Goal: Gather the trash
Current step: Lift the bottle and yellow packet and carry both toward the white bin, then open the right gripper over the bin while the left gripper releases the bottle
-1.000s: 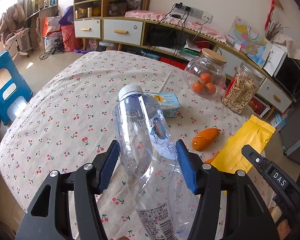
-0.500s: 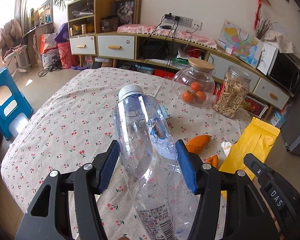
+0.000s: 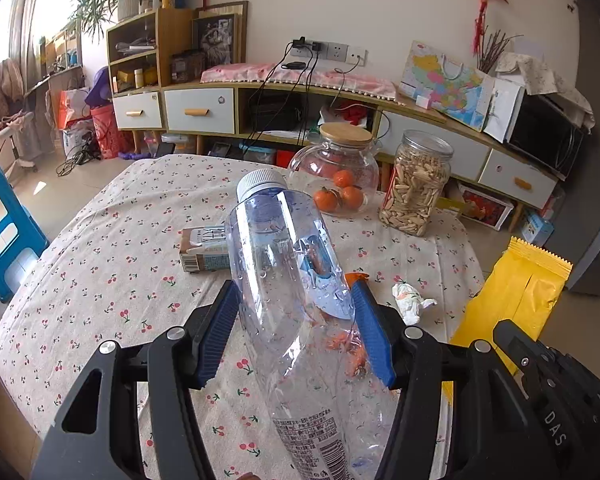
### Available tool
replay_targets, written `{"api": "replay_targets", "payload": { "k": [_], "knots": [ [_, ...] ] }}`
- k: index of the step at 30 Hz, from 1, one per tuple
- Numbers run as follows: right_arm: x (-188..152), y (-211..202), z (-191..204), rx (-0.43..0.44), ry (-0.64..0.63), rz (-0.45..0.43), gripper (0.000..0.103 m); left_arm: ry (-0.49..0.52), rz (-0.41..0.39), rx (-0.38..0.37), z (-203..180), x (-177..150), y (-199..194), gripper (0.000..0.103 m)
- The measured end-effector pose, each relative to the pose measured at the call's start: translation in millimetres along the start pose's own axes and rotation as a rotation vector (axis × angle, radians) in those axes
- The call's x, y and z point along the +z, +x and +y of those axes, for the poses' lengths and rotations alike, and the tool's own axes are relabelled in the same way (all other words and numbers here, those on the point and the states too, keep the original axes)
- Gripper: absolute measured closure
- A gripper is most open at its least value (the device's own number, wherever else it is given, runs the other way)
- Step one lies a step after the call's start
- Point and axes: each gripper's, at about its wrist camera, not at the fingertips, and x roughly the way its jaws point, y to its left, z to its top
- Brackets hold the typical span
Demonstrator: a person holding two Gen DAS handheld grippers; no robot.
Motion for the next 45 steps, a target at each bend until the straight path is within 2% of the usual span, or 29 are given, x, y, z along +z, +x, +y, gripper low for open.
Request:
{"api": "replay_targets", "payload": {
  "k": [17,31,33,34,35,36,40,45],
  "knots": [
    [-10,-59,-78,-0.171,0.044,-0.048,0.102,0.110,0.002,-0.127,-95,-15,-7,0.045],
    [-32,-113,-178,-0.410,0.175,-0.053,0.101,0.204,0.020,-0.241,-184,-36,-23,0.045],
    [-35,-121,-189,-0.450,0.190,-0.055,0.093,0.216,0.023,-0.259,-198,-40,-26,0.045],
    [-37,-126,-195,-0.466,0.204,-0.059,0.083,0.217,0.030,-0.271,-205,-41,-27,0.045],
    [-40,-132,-201,-0.485,0.226,-0.070,0.056,0.216,0.038,-0.287,-211,-42,-28,0.045],
    [-42,-139,-207,-0.502,0.248,-0.089,0.046,0.215,0.046,-0.303,-217,-44,-30,0.045],
    [-52,-166,-231,-0.584,0.289,-0.124,0.040,0.235,0.063,-0.361,-246,-52,-39,0.045],
    [-64,-198,-271,-0.654,0.396,-0.166,0.024,0.284,0.098,-0.422,-285,-69,-48,0.045]
  ]
}}
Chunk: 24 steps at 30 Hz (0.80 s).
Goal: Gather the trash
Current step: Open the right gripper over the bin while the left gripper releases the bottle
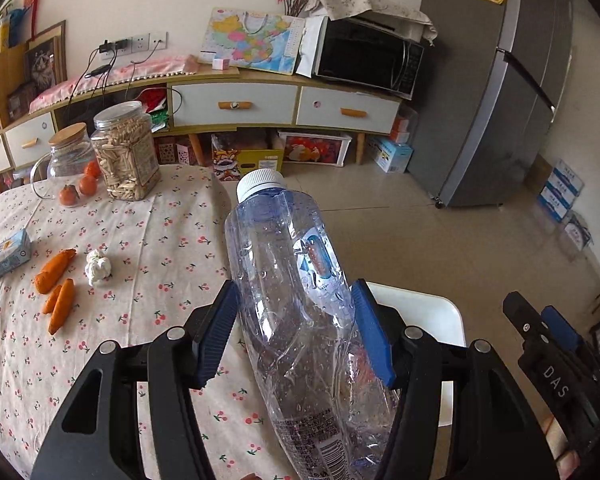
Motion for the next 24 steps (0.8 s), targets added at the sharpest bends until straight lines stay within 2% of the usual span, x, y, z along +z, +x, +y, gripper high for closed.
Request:
{"api": "replay_targets", "payload": {
  "k": [6,12,13,14,15,20,24],
  "knots": [
    [10,-4,-45,-0.046,0.137,-0.019,0.016,0.057,0.013,-0.048,-44,0,8,0.045],
    [16,-8,-61,-0.108,0.178,-0.055,0.013,0.076,0.065,-0.110,-78,-4,28,0.044],
    [17,-9,-62,-0.122,0.176,-0.063,0.012,0.080,0.090,-0.130,-83,-4,34,0.042],
    [18,-9,-61,-0.132,0.172,-0.070,0.011,0.086,0.123,-0.149,-87,-4,39,0.029],
    [19,-10,-60,-0.138,0.168,-0.076,0.010,0.088,0.147,-0.159,-89,-4,43,0.022],
    [19,-13,-51,-0.152,0.140,-0.099,0.007,0.129,0.125,-0.118,-84,-5,37,0.022],
    [15,-10,-32,-0.140,0.085,-0.084,0.007,0.151,0.097,-0.050,-66,-4,28,0.022]
  ]
}}
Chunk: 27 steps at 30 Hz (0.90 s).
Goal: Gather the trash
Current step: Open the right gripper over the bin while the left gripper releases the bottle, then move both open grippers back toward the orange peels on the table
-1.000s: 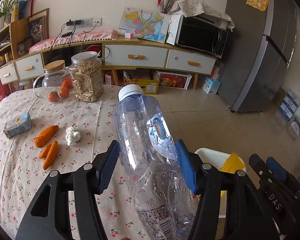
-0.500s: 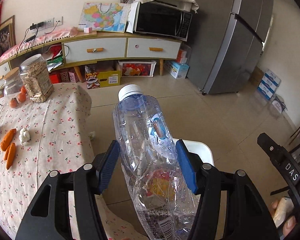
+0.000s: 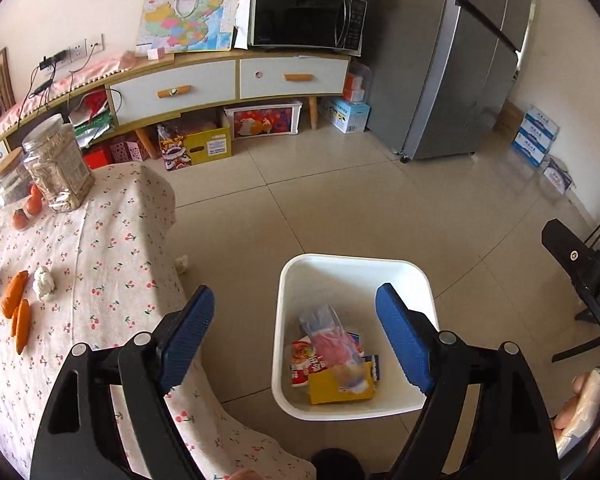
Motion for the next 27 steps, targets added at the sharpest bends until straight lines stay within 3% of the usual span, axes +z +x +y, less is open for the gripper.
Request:
{"api": "replay_targets", "payload": {
  "k": [12,27],
  "knots": [
    [-21,-17,93,0.068,-0.222,-0.025,0.007,0.042,-0.078,0.218,83,-8,-32,0.019],
    [-55,-27,195,0.130,-0.408,-0.027,0.007,-0.062,-0.064,0.319,179,-22,-42,0.017]
  ]
}}
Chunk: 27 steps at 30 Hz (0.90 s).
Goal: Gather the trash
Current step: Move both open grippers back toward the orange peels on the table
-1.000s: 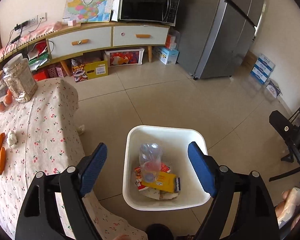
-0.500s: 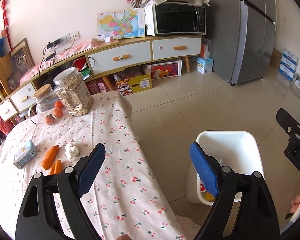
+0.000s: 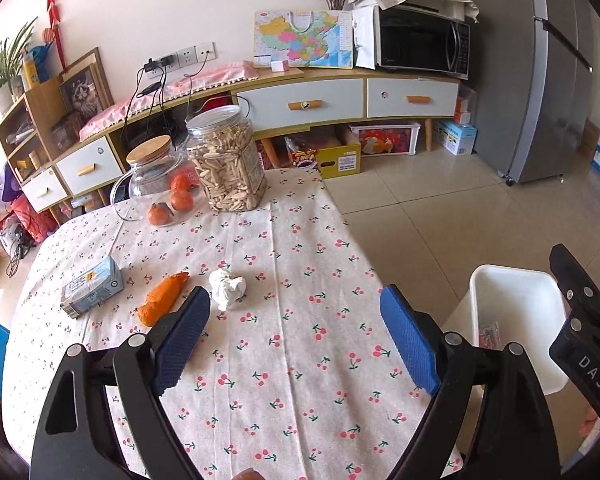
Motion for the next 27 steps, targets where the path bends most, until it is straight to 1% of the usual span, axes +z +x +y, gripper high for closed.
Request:
{"api": "replay_targets", "payload": {
  "k": [9,14,16,19,27],
  "knots": [
    [-1,6,59,0.079,-0.070,0.026,0.007,-0.042,0.076,0.070,55,-16,28,0.017],
    [-3,12,89,0.115,-0.108,0.049,0.007,-0.055,0.172,0.097,84,-26,59,0.017],
    [-4,14,98,0.124,-0.121,0.055,0.007,-0.055,0.216,0.099,94,-29,72,0.017],
    [-4,17,111,0.139,-0.130,0.063,0.007,-0.041,0.256,0.101,103,-35,87,0.017],
    [0,26,129,0.171,-0.124,0.093,0.007,-0.019,0.358,0.069,109,-45,124,0.017]
  ]
}}
